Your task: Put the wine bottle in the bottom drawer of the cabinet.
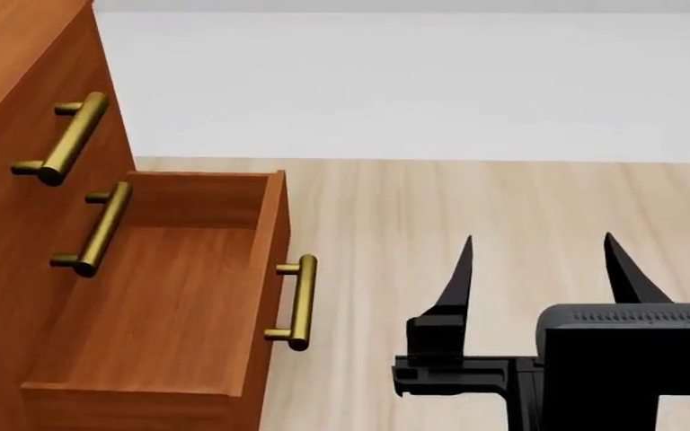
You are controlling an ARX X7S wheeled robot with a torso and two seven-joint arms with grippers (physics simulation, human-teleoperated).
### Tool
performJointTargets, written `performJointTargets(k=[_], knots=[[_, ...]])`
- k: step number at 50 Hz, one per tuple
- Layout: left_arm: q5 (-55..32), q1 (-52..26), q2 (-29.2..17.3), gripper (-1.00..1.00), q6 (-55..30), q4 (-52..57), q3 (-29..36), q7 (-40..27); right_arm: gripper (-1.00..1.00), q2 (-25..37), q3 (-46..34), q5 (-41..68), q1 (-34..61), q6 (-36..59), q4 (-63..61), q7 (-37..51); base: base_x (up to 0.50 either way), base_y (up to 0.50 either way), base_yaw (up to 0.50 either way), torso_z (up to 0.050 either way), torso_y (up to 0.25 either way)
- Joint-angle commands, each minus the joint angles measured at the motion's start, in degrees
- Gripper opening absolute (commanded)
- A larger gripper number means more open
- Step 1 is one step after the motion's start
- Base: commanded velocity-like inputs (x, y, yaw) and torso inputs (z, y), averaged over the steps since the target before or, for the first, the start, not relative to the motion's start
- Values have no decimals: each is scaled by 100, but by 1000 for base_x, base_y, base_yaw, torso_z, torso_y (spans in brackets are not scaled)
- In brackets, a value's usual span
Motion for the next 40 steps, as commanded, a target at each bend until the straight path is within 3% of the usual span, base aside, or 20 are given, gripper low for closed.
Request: performJointTargets(k=[1, 8, 18, 29, 40], knots=[[1, 9, -4, 100, 16, -3, 17, -7, 100, 10, 2, 38, -4, -10, -4, 24, 266, 12, 0, 0, 0], [-9, 23, 0, 100, 25, -28, 24, 10, 100, -53, 296, 294, 67, 312, -262, 81, 261, 11, 0, 0, 0], [-41, 45, 1, 100, 28, -14, 29, 21, 100, -347, 1652, 1636, 646, 1981, -1277, 172, 26, 1, 0, 0, 0], [-89, 59, -3, 100, 15, -13, 26, 14, 100, 580, 3113, 5284, 788, 2056, -1273, 2432, 0, 0, 0, 0, 0], [-145, 60, -16, 100, 7, -17, 23, 2, 100, 1084, 3958, 6143, 452, 1757, -1251, 2945, 0, 0, 0, 0, 0]])
